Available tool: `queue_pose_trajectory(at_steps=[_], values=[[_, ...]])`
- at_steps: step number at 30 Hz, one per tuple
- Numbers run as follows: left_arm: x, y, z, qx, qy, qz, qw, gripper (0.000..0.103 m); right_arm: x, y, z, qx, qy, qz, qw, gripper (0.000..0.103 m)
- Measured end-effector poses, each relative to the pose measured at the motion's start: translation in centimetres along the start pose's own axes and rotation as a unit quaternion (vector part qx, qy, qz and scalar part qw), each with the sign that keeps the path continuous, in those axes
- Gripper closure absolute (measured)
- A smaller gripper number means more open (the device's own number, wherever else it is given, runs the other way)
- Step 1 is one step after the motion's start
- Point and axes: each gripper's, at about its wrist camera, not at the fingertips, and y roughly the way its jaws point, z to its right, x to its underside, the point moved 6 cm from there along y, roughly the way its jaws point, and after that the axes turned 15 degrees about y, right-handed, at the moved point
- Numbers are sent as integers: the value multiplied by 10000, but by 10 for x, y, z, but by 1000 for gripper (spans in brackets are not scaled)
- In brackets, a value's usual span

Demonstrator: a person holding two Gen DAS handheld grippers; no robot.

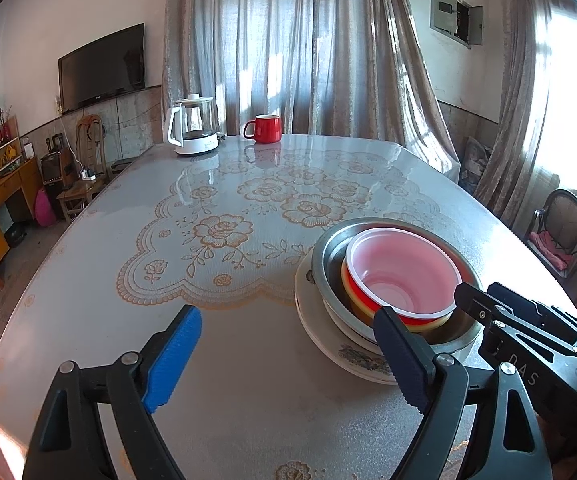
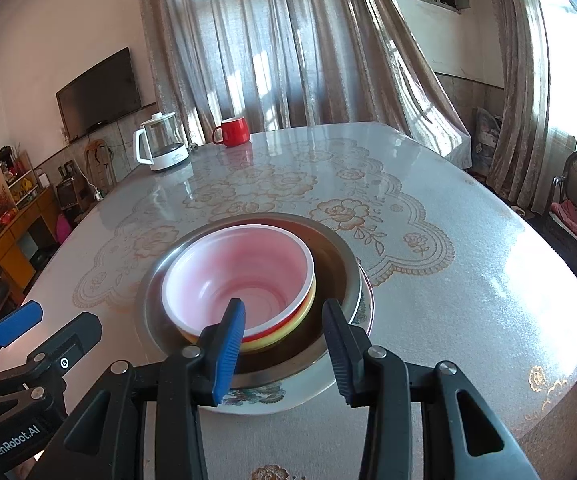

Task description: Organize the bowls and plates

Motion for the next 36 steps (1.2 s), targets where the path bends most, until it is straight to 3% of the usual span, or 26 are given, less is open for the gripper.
queue_pose_trajectory(at_steps=[36], values=[[-7, -1, 0, -5, 41, 38, 10000, 13, -3, 4, -2, -8, 0, -1, 10000, 63]])
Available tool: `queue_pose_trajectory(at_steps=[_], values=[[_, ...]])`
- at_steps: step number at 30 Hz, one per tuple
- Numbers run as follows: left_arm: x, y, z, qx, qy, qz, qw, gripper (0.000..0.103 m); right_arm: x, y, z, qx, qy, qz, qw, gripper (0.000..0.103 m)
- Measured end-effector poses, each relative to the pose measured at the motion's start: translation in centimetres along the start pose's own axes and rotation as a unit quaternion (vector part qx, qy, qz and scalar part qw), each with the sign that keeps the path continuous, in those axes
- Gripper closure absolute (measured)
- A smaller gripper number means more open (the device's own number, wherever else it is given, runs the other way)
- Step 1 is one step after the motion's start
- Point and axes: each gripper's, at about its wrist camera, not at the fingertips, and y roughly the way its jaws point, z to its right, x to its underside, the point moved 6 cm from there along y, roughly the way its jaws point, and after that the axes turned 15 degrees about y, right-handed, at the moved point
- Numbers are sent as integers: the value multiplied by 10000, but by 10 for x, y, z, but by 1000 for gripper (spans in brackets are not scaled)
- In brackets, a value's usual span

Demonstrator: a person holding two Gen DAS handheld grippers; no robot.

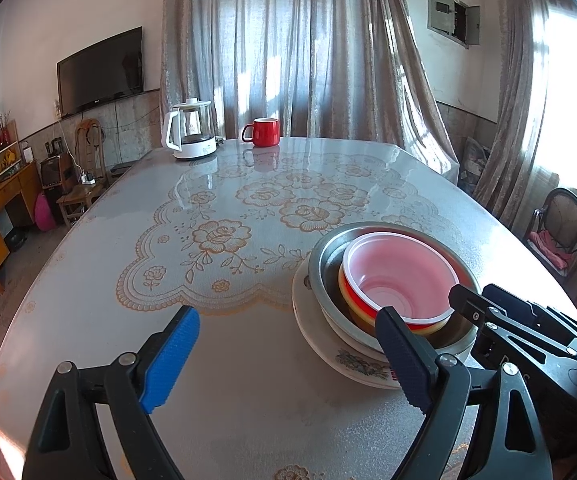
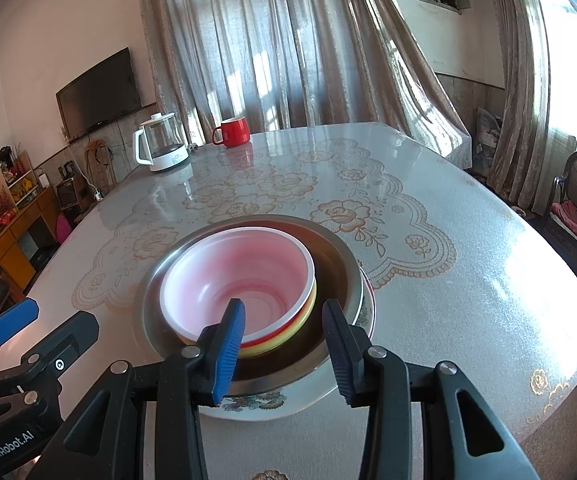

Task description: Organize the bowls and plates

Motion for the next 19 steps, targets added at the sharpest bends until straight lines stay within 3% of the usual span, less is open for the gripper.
queue_pose_trajectory(at_steps=[8, 19], values=[[0, 2, 0, 11, 8, -22, 10000, 7, 1, 1, 1, 14, 0, 2, 10000, 63], [4, 7, -10, -38, -201, -48, 9998, 8, 1, 2, 3, 3, 3, -2, 10000, 63]])
